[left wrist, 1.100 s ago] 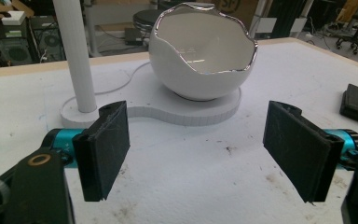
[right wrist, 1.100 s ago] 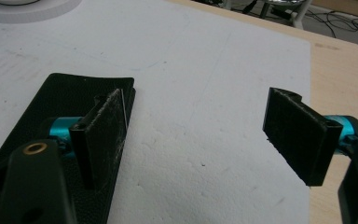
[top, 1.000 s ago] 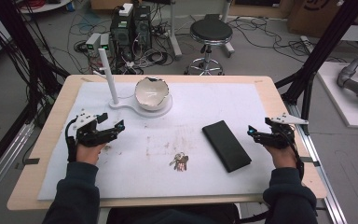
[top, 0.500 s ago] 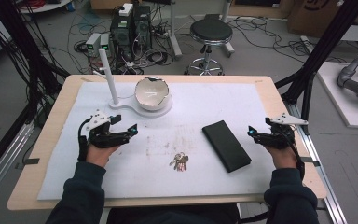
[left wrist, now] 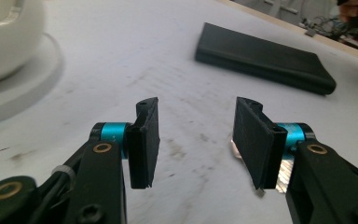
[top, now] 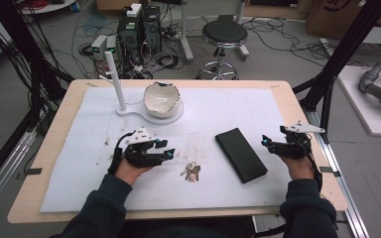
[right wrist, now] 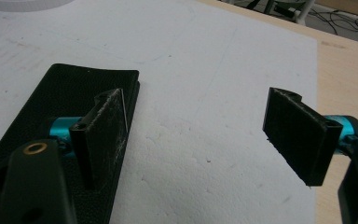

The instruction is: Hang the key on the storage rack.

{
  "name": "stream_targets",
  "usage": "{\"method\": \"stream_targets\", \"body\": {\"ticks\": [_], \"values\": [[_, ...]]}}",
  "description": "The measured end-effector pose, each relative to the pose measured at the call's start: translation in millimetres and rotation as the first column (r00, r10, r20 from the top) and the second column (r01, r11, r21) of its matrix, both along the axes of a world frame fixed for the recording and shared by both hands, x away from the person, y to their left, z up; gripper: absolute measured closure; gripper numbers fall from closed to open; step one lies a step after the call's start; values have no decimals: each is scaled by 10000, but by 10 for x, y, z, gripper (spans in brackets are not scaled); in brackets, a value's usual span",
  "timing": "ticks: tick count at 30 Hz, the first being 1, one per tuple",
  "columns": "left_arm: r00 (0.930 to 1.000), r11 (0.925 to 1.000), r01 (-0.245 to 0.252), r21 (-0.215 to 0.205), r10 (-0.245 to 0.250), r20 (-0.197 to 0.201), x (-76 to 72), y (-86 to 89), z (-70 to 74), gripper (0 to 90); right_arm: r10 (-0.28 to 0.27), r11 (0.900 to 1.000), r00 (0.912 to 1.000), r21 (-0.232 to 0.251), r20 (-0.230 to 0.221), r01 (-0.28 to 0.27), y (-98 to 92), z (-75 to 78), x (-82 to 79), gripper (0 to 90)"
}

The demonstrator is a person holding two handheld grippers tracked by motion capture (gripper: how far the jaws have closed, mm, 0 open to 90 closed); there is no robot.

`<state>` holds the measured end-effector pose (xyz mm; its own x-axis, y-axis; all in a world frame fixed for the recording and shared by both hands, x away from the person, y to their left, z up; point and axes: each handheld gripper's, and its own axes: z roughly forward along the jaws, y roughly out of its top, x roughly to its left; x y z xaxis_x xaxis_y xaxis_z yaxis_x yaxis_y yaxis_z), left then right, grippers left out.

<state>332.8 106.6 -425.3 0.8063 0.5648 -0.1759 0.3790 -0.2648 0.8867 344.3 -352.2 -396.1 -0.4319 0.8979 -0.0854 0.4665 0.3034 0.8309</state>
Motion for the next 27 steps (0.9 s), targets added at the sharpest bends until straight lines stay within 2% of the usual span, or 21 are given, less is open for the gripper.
{"method": "stream_targets", "body": {"ticks": [1, 2, 3, 4, 5, 6, 9, 13, 16, 18, 21, 23, 27], "values": [[9994, 9992, 320, 235, -317, -134, -5, -131, -36, 536, 44, 10000, 10000, 9, -12, -44, 11, 6, -8, 218], [9989, 9978, 455, 479, -447, -166, -4, -187, -56, 551, 73, 10000, 10000, 17, 4, -73, 17, 10, -12, 218], [9989, 9978, 455, 479, -447, -166, -4, -187, -56, 572, 73, 10000, 10000, 17, 4, -73, 17, 10, -12, 218], [9977, 9936, 650, 928, -629, -253, 11, -289, -103, 588, 77, 10000, 10000, 6, 53, -77, 23, 19, -19, 217], [9977, 9936, 650, 928, -629, -253, 11, -289, -103, 590, 72, 10000, 10000, 28, 46, -72, 23, 19, -20, 217], [9964, 9917, 776, 1029, -734, -432, 33, -368, -138, 597, 80, 10000, 10000, 28, 49, -81, 21, 17, -17, 218], [9947, 9902, 895, 1071, -834, -597, 53, -435, -161, 607, 67, 10000, 10000, 36, 23, -67, 20, 14, -15, 218], [9899, 9882, 1101, 1061, -994, -1014, 112, -533, -186, 625, 143, 9999, 9999, 52, 27, -143, 30, 16, -12, 218], [9843, 9882, 1213, 936, -1076, -1400, 162, -568, -204, 663, 159, 9999, 9999, 21, -12, -159, 35, 11, -8, 218], [9813, 9862, 1277, 1051, -1103, -1578, 186, -581, -219, 684, 168, 9999, 9999, 34, -24, -168, 37, 12, -8, 218], [9732, 9827, 1414, 1195, -1159, -1985, 192, -592, -250, 695, 198, 9998, 9998, 75, -8, -198, 28, 11, -6, 218], [9720, 9818, 1484, 1182, -1229, -2001, 190, -592, -249, 710, 182, 9998, 9998, 65, -27, -181, 28, 9, -6, 218], [9683, 9807, 1530, 1219, -1242, -2167, 189, -590, -257, 846, 187, 9998, 9998, 53, -72, -186, 30, 4, -5, 218]]}}
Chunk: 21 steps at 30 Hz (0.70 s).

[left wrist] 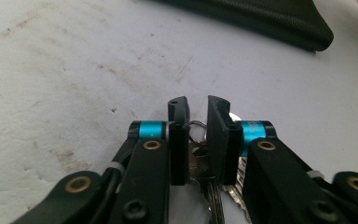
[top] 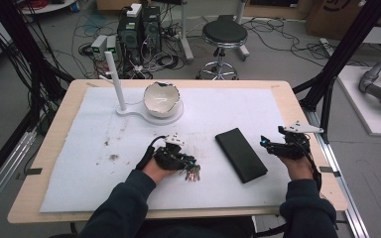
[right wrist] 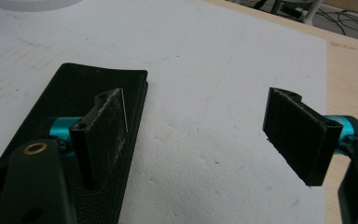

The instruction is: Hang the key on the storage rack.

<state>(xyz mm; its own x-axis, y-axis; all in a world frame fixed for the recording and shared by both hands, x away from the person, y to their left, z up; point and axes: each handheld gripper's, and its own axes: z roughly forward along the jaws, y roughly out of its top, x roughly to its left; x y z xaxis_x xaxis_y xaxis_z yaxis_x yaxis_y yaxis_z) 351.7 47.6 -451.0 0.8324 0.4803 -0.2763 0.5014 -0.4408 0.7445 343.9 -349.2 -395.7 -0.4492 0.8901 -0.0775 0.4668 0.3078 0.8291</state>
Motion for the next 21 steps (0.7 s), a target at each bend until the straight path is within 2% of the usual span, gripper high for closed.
{"method": "stream_targets", "body": {"ticks": [3, 6, 7, 8, 10, 16, 19, 21], "values": [[9998, 9999, 100, 102, -102, 147, -9, 1, 8, 873, 26, 10000, 10000, -20, 22, -26, 0, 0, 0, 218], [9996, 9997, 80, -223, -74, 283, -24, 20, 51, 879, -6, 10000, 10000, 6, 6, 6, -6, 1, -4, 218], [9993, 9988, 14, -496, 5, 382, -35, 44, 87, 879, -6, 10000, 10000, 7, 2, 6, -6, 1, -4, 218], [9993, 9988, 14, -496, 5, 382, -35, 44, 87, 878, 2, 10000, 10000, 3, -2, -2, -7, 1, -3, 218], [9978, 9968, -72, -801, 124, 647, -52, 91, 146, 878, 2, 10000, 10000, 14, -12, -2, -6, -1, -4, 218], [9934, 9914, -296, -1276, 433, 1060, -70, 172, 219, 877, 0, 10000, 10000, 28, -32, 0, -6, -3, -6, 218], [9931, 9905, -318, -1341, 465, 1076, -75, 195, 222, 897, 28, 10000, 10000, 8, -42, -28, -4, -7, -3, 218], [9936, 9943, -323, -1020, 431, 1048, -68, 178, 191, 896, 34, 10000, 10000, -27, -52, -34, 0, -10, -1, 218]]}}
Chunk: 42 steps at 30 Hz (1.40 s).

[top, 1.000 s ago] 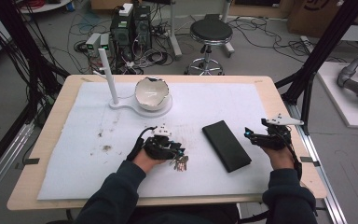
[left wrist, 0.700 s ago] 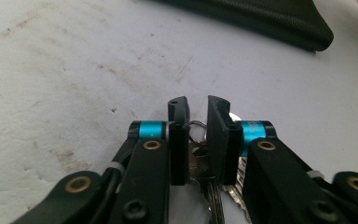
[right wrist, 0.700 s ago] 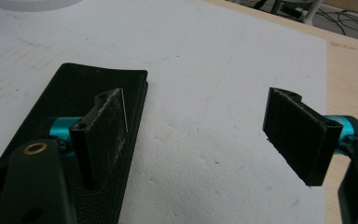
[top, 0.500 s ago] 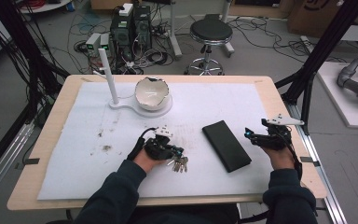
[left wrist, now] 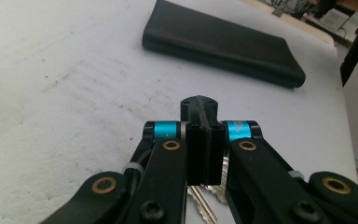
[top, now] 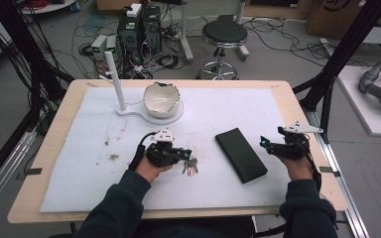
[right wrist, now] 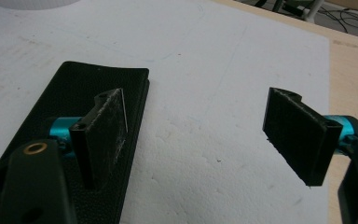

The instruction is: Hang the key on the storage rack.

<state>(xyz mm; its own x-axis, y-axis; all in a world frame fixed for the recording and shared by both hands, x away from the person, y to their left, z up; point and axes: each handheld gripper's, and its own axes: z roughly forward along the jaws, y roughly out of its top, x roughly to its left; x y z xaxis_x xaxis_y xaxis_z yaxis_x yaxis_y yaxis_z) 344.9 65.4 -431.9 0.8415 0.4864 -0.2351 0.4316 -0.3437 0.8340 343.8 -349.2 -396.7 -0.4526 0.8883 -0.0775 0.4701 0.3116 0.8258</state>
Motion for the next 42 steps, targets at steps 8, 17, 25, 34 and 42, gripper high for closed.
{"method": "stream_targets", "body": {"ticks": [8, 17, 25, 34, 42], "values": [[9981, 9975, -570, 429, 580, -221, 44, -20, -52, 739, 43, 10000, 10000, 14, -5, -43, -5, -5, 2, 218], [9917, 9944, -602, 864, 695, -1082, 111, -98, -170, 658, 78, 10000, 9999, 22, -82, -78, 2, -9, 5, 218], [9879, 9984, -325, 470, 393, -1499, 123, -123, -187, 832, 70, 10000, 9999, -1, -158, -70, 7, -16, 9, 218], [9881, 9969, -596, 522, 663, -1388, 128, -130, -186, 812, 93, 10000, 9998, 3, -186, -93, 4, -18, 13, 218], [9887, 9983, -487, 319, 527, -1402, 129, -111, -166, 864, 98, 10000, 9998, -3, -187, -98, 2, -19, 12, 218]]}}
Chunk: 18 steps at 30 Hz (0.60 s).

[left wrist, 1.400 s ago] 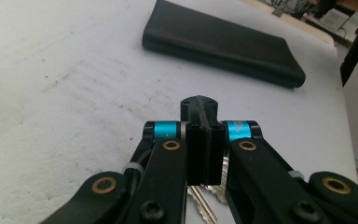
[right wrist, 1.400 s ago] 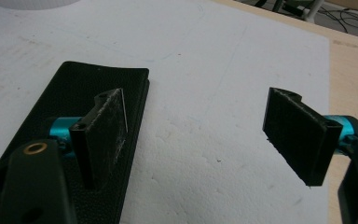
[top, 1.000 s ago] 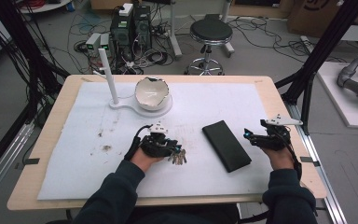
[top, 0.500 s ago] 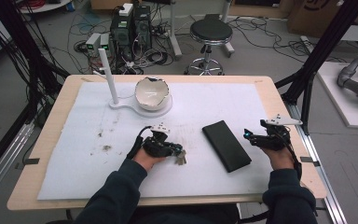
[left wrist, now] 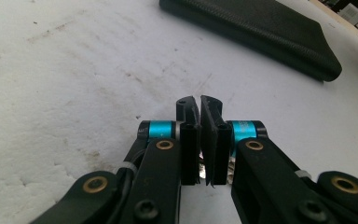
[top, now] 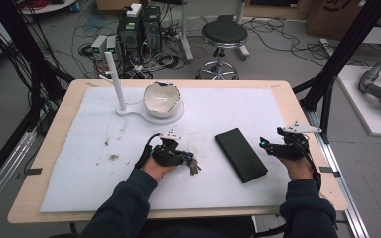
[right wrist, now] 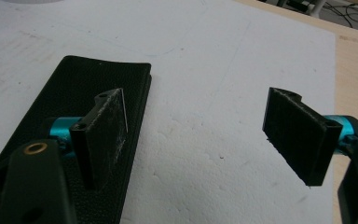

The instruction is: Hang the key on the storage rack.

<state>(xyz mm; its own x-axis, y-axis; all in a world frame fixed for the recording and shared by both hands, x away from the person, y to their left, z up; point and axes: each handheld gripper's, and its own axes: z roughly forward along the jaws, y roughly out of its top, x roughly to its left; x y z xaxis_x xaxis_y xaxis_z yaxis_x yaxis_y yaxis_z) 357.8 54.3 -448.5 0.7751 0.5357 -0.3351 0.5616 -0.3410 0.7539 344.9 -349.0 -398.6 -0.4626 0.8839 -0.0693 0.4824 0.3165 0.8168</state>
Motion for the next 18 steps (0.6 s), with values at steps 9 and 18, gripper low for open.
{"method": "stream_targets", "body": {"ticks": [9, 18], "values": [[9983, 9995, 90, -312, -71, 584, -37, 57, 97, 877, -24, 10000, 10000, 38, 8, 24, -8, 5, -4, 219], [9778, 9920, -263, -1233, 512, 2032, -97, 394, 480, 878, -26, 10000, 10000, 45, 34, 26, -17, 8, -10, 219]]}}
